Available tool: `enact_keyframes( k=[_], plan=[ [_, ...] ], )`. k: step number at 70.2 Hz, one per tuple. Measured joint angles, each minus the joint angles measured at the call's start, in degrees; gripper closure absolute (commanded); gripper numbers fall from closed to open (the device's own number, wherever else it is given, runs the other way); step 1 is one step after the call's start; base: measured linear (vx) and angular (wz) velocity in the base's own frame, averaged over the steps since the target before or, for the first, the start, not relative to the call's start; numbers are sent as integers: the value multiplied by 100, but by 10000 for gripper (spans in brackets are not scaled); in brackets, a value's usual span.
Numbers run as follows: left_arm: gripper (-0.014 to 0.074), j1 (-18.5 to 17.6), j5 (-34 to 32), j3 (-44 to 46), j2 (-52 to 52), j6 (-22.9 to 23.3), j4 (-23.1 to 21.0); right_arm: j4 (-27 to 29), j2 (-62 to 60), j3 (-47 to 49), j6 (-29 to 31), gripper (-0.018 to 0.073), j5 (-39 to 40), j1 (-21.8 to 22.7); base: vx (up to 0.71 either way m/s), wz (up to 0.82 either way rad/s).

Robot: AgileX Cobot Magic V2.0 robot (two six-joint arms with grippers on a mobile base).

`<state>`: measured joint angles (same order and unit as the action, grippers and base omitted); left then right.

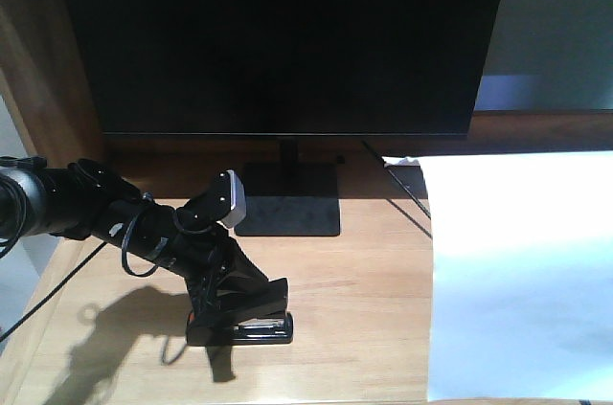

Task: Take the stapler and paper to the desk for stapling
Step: 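Swing the white paper with the right gripper over the desk beside the stapler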

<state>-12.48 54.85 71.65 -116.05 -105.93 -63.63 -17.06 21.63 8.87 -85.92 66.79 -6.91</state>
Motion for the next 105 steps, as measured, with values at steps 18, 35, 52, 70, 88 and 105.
enact_keyframes(
  k=[18, 35, 52, 70, 88, 105],
  plan=[
    [603, 0, 0, 0, 0, 0, -5, 0, 0, 0, 0, 565, 4, 0, 0, 0],
    [603, 0, 0, 0, 0, 0, -7, 0, 0, 0, 0, 565, 30, 0, 0, 0],
    [603, 0, 0, 0, 0, 0, -11, 173, 0, 0, 0, 565, 24, 0, 0, 0],
    [603, 0, 5, 0, 0, 0, -17, 642, 0, 0, 0, 562, 55, 0, 0, 0],
    [603, 0, 5, 0, 0, 0, -17, 485, 123, 192, 6, 561, -440, 0, 0, 0],
    [603, 0, 5, 0, 0, 0, -17, 308, 1387, 696, 251, 561, -339, 0, 0, 0]
  ],
)
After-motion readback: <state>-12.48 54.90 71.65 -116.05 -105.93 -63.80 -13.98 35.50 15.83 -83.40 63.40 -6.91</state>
